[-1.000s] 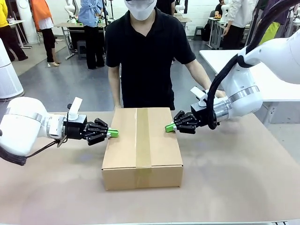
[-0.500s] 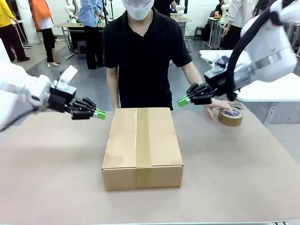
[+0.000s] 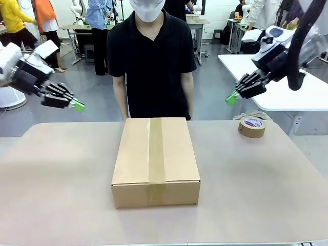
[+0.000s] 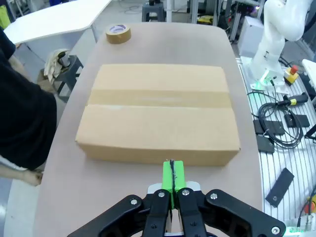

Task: Wrap the clocks to prevent damage.
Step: After the human seals the box with tape, release both hands from the side flaps of the Package Box.

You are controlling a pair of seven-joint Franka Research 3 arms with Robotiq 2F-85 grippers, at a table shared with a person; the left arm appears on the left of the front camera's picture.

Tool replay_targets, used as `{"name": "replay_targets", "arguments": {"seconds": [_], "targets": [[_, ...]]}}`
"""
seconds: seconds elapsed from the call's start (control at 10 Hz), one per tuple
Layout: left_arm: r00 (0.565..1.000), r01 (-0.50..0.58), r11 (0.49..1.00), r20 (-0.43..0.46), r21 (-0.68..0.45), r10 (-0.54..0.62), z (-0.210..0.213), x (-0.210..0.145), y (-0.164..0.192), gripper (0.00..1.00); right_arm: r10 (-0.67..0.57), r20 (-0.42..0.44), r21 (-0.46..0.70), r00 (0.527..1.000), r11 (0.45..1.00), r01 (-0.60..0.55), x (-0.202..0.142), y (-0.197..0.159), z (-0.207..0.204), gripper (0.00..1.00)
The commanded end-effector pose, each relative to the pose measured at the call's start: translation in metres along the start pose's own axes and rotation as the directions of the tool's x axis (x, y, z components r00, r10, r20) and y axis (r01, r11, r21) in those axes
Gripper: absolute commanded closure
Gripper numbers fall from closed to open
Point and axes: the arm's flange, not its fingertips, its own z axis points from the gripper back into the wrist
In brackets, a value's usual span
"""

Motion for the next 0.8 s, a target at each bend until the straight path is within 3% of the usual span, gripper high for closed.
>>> {"name": "replay_targets", "arguments": {"seconds": [0.0, 0.7], "targets": [[0.999, -0.022, 0.999, -0.034, 0.023, 0.023, 0.027, 0.009, -0.02, 1.0, -0.041, -0.02, -0.051, 0.999, 0.998, 0.04, -0.005, 0.02, 0.002, 0.99], [1.0, -0.001, 1.0, -0.014, 0.02, 0.001, 0.019, 0.006, -0.01, 1.0, -0.013, -0.009, -0.024, 1.0, 1.0, 0.013, -0.002, 0.01, 0.009, 0.99]]}}
